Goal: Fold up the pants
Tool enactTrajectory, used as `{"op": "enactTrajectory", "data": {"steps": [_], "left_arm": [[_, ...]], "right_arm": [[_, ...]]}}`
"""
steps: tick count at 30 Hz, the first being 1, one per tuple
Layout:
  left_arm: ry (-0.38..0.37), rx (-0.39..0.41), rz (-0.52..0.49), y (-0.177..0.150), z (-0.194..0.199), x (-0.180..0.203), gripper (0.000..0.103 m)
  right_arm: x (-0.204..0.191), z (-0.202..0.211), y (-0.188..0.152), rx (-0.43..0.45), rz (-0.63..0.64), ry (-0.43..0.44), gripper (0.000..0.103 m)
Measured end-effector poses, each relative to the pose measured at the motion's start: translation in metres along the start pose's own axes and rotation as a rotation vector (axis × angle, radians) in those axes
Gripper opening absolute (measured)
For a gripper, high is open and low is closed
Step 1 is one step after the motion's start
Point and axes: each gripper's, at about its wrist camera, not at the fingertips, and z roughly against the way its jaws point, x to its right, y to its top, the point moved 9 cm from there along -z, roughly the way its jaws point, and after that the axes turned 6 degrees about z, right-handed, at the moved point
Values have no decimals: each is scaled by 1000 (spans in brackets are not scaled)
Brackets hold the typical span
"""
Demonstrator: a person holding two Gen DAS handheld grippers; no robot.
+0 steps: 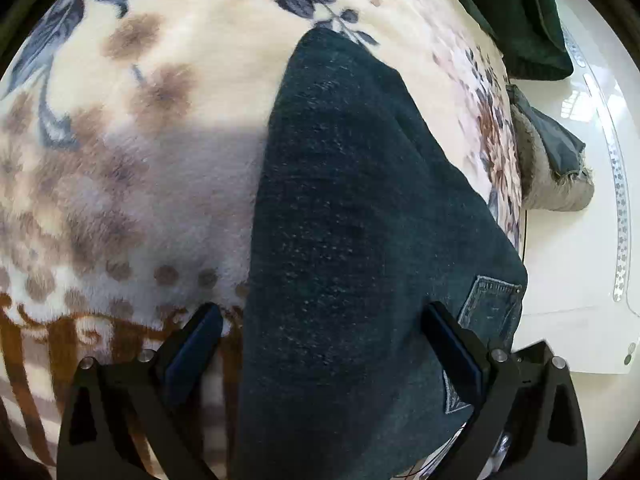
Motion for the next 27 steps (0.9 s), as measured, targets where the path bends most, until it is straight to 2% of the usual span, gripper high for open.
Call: {"op": "enactTrajectory", "data": {"steps": [1,2,3,4,5,7,9,13,19,24,27], "left_arm": [[-3,2,-4,0,-1,3,101],[-20,12,-16,0,2,6,101],[-50,30,-26,0,5,12,87],[-67,58,-41,0,11,16,71],[-44,70,-53,-2,16,14,65],[-67,91,-40,-4,28,13,38],[-86,104,-29,-6,39,14,33],[-120,123,-37,-13,71,21,32],[-200,158,-32,-5,130,24,32],[-253,238,-14,53,197,21,32],[-263,298,-16,116,247,9,32]], "right_arm": [[-4,6,-2,21,20,-3,70],[-8,11,-5,35,25,5,63],[-10,17,-6,47,23,14,53],[-14,21,-9,61,26,15,49],[-19,26,-11,74,36,4,48],[-27,33,-14,89,51,-14,45],[-42,43,-22,97,90,-36,43],[-74,62,-36,114,143,-46,43],[-146,63,-53,110,193,9,43],[-247,10,-40,99,252,83,43],[-318,-41,-31,100,289,132,43]]}}
